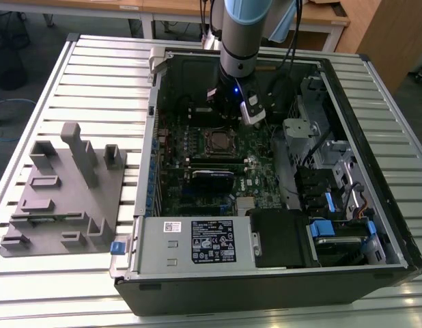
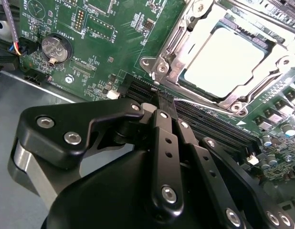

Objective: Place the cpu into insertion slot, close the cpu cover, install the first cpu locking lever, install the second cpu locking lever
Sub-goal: 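Install the first cpu locking lever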

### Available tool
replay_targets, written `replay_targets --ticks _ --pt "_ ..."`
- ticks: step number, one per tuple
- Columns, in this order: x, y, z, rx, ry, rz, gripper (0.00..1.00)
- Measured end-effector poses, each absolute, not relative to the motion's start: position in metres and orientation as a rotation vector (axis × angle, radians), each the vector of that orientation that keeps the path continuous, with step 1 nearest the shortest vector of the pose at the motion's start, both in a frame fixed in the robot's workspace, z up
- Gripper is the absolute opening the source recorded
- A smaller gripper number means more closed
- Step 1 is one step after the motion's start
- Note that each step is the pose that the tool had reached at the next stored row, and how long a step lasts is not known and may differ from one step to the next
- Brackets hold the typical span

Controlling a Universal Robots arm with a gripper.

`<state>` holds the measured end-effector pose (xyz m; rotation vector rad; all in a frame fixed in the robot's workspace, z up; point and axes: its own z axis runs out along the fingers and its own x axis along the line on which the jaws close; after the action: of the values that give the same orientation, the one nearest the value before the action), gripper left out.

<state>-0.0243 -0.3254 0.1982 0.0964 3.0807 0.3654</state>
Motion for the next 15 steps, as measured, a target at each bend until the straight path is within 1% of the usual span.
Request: replay_targets --ticks 15 --pt "-0.0299 -0.3256 0.1982 0.095 3.076 0.365 0.1"
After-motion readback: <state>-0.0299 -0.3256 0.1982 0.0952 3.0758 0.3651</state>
